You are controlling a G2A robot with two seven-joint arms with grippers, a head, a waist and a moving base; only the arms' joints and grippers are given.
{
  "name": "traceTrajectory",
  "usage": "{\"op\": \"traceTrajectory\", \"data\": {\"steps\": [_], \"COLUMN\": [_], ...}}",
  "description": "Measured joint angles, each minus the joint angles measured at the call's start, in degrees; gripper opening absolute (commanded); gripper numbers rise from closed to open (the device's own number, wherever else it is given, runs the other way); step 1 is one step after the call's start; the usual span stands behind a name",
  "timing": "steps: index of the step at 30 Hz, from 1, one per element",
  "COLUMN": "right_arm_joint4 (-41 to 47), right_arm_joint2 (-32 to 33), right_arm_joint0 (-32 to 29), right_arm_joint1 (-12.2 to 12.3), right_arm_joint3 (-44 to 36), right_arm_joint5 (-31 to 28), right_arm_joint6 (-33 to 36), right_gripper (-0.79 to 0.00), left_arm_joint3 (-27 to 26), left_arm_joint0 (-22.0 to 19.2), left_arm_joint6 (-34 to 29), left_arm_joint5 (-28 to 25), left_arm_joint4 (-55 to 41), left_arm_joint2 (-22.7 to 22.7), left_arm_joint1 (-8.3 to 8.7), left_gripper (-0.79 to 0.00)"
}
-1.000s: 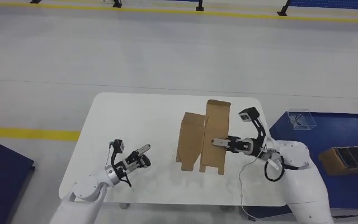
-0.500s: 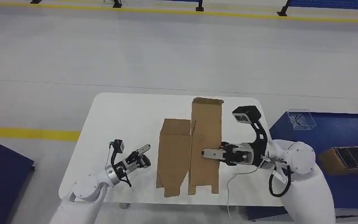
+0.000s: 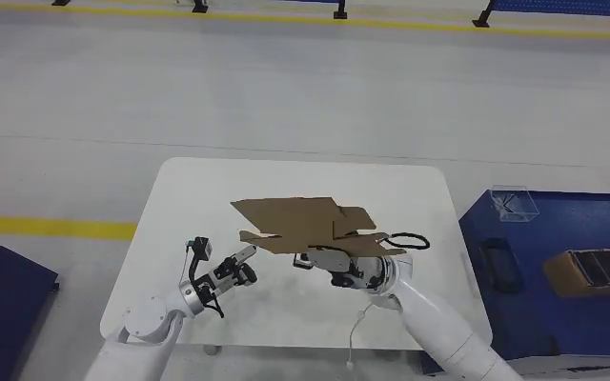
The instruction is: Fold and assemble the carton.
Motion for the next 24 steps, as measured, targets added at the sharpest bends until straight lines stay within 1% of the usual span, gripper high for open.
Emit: {"op": "traceTrajectory", "data": {"steps": [3, 6, 8, 9, 11, 14, 15, 16, 17, 18, 20, 21, 24], "right_arm_joint4": [13.70, 21.00, 20.33, 17.74, 10.59, -10.54, -20.31, -26.89, -32.74, -39.89, -49.65, -54.78, -65.20], "right_arm_joint2": [-2.15, -2.06, -1.45, -0.53, 1.47, 4.79, 6.53, 8.03, 9.61, 11.89, 15.16, 16.89, 21.04], "right_arm_joint0": [0.43, 1.19, 1.52, 1.89, 2.72, 4.58, 5.44, 6.01, 6.41, 6.65, 5.75, 4.29, 0.16], "right_arm_joint1": [-0.93, -2.18, -2.86, -3.16, -3.25, -2.42, -1.92, -1.57, -1.25, -0.82, -0.22, 0.06, 0.77], "right_arm_joint3": [0.97, 2.90, 3.70, 4.03, 4.42, 7.67, 10.07, 11.73, 12.99, 13.99, 13.35, 11.92, 7.44], "right_arm_joint5": [5.31, 8.70, 9.40, 8.79, 5.00, -7.88, -15.11, -21.07, -27.27, -35.77, -48.29, -55.32, -68.70], "right_arm_joint6": [-5.33, -8.70, -9.38, -8.78, -5.07, 7.61, 13.47, 16.98, 19.42, 20.87, 19.37, 16.04, 6.01], "right_gripper": [-0.785, -0.785, -0.785, -0.785, -0.785, -0.785, -0.785, -0.785, -0.785, -0.785, -0.785, -0.785, -0.785], "left_arm_joint3": [0.00, 0.00, 0.00, 0.00, 0.00, 0.00, 0.00, 0.00, 0.00, 0.00, 0.00, 0.00, 0.00], "left_arm_joint0": [0.00, 0.00, 0.00, 0.00, 0.00, 0.00, 0.00, 0.00, 0.00, 0.00, 0.00, 0.00, 0.00], "left_arm_joint6": [0.00, 0.00, 0.00, 0.00, 0.00, 0.00, 0.00, 0.00, 0.00, 0.00, 0.00, 0.00, 0.00], "left_arm_joint5": [0.00, 0.00, 0.00, 0.00, 0.00, 0.00, 0.00, 0.00, 0.00, 0.00, 0.00, 0.00, 0.00], "left_arm_joint4": [0.00, 0.00, 0.00, 0.00, 0.00, 0.00, 0.00, 0.00, 0.00, 0.00, 0.00, 0.00, 0.00], "left_arm_joint2": [0.00, 0.00, 0.00, 0.00, 0.00, 0.00, 0.00, 0.00, 0.00, 0.00, 0.00, 0.00, 0.00], "left_arm_joint1": [0.00, 0.00, 0.00, 0.00, 0.00, 0.00, 0.00, 0.00, 0.00, 0.00, 0.00, 0.00, 0.00], "left_gripper": [0.000, 0.000, 0.000, 0.000, 0.000, 0.000, 0.000, 0.000, 0.000, 0.000, 0.000, 0.000, 0.000]}}
